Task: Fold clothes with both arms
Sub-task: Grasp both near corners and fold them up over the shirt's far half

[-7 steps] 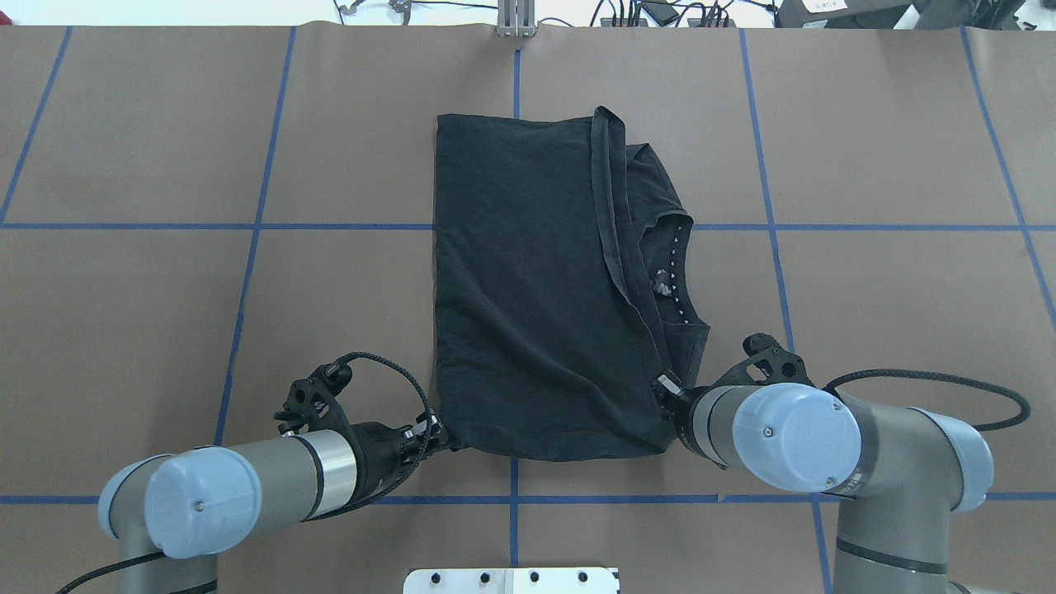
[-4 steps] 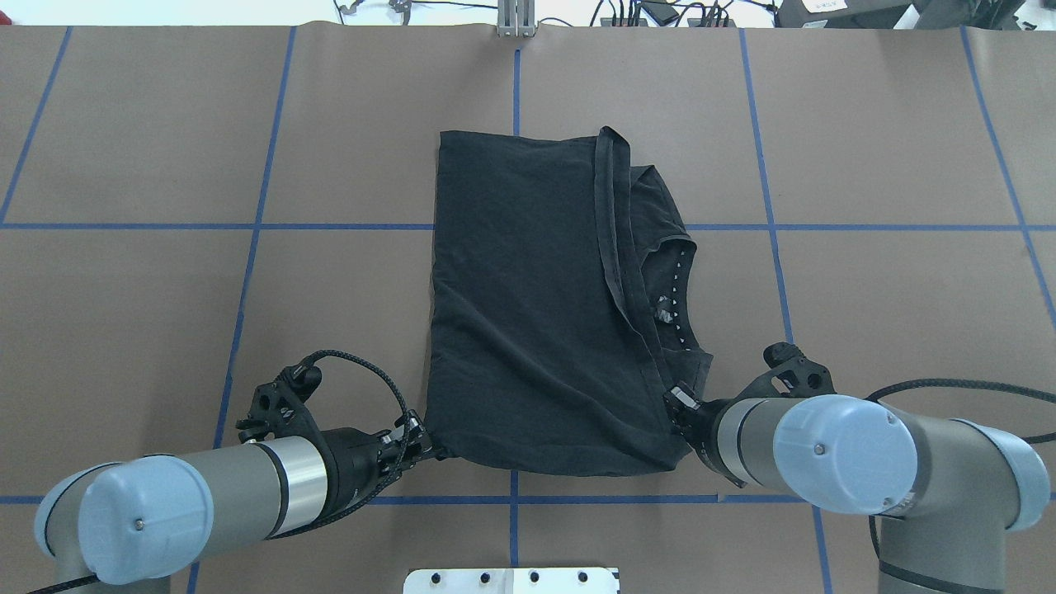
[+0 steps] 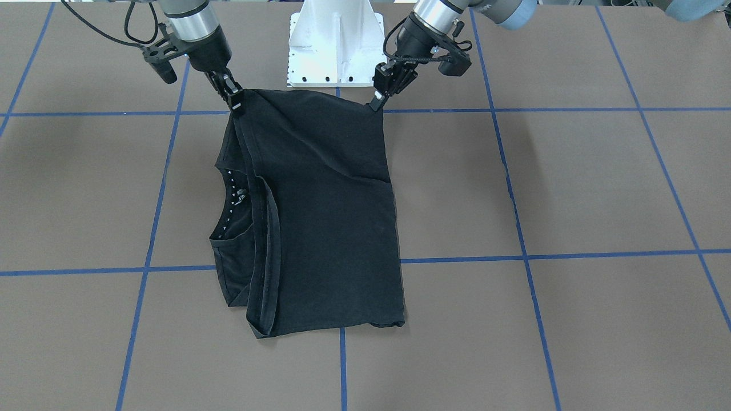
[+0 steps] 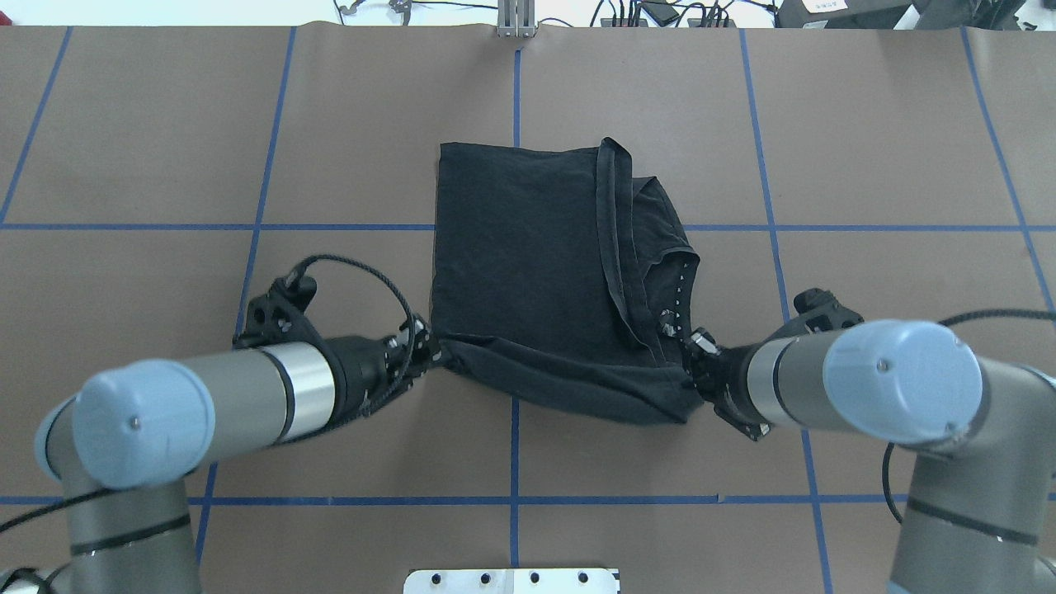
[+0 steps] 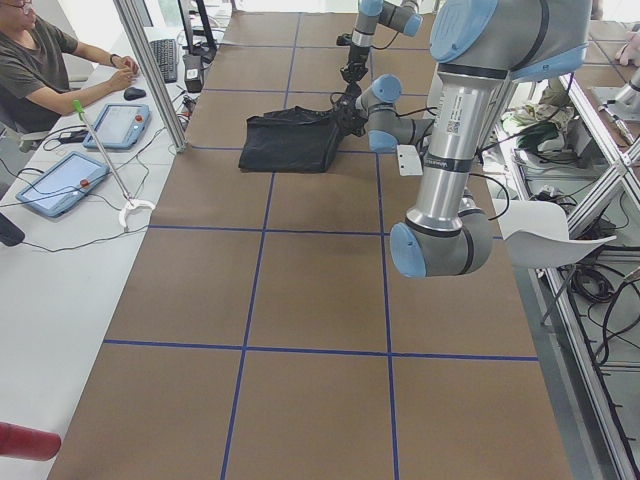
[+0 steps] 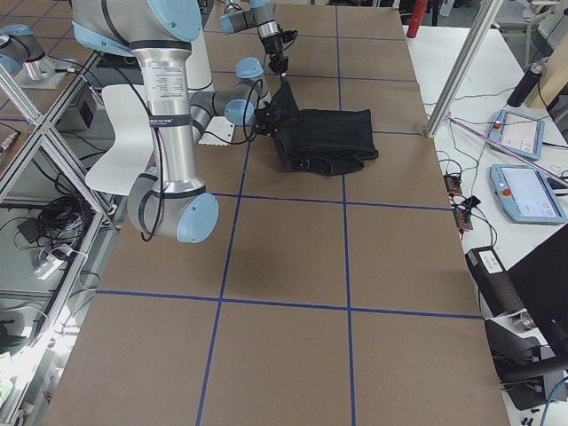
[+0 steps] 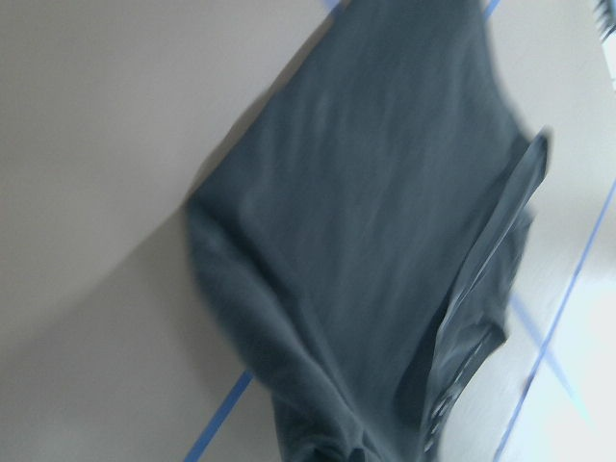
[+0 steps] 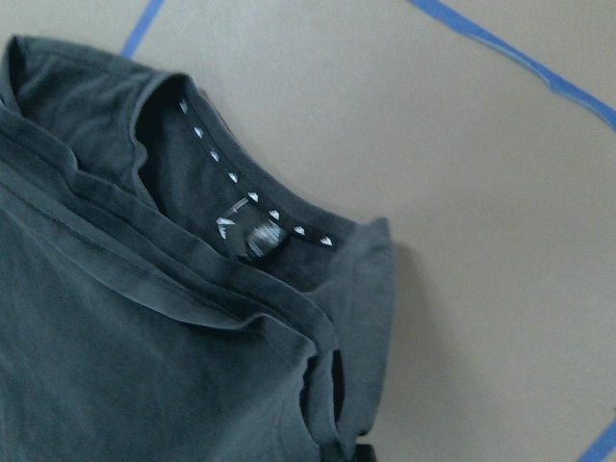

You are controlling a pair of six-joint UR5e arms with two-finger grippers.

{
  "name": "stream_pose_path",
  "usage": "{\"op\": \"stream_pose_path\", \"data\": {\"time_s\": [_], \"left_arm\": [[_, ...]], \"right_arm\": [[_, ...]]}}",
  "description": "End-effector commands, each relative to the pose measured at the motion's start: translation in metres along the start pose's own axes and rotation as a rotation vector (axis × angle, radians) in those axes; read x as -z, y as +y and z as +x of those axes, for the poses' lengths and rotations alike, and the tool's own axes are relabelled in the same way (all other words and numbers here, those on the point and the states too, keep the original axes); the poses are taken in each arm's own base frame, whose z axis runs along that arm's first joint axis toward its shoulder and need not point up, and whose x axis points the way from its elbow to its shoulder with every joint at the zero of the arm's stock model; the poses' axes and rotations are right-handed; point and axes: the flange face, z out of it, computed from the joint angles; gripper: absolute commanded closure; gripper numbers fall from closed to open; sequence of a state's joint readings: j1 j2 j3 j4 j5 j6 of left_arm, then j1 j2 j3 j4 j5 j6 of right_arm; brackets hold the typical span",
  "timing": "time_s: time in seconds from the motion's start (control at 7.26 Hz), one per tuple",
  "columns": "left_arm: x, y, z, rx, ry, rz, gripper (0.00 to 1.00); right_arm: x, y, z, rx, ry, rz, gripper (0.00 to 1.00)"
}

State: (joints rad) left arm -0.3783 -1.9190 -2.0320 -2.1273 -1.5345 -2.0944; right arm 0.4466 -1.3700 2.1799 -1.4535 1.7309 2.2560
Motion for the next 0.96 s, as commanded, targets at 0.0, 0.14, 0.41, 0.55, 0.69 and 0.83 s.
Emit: {"op": "stream_pose_path", "data": {"time_s": [0.0, 0.14, 0.41, 0.55, 0.69, 0.83], "left_arm": [[-0.035, -0.077, 0.041, -0.031, -0.029, 0.07, 1.0], [-0.052, -0.103, 0.05, -0.041, -0.038, 0.117, 1.0], [-0.087, -0.143, 0.084, -0.058, -0.055, 0.193, 1.0], [-0.106, -0.158, 0.099, -0.053, -0.05, 0.213, 1.0], [-0.126, -0.178, 0.104, -0.049, -0.04, 0.229, 1.0], [-0.142, -0.194, 0.098, -0.085, -0.039, 0.238, 1.0]], "right_arm": [[-0.016, -0.059, -0.095, -0.063, 0.021, -0.02, 1.0], [-0.028, -0.084, -0.12, -0.062, 0.023, 0.015, 1.0], [-0.054, -0.119, -0.183, -0.046, 0.055, 0.038, 1.0], [-0.068, -0.125, -0.209, -0.034, 0.07, 0.055, 1.0], [-0.079, -0.137, -0.217, -0.021, 0.092, 0.073, 1.0], [-0.086, -0.144, -0.231, -0.014, 0.104, 0.085, 1.0]]}}
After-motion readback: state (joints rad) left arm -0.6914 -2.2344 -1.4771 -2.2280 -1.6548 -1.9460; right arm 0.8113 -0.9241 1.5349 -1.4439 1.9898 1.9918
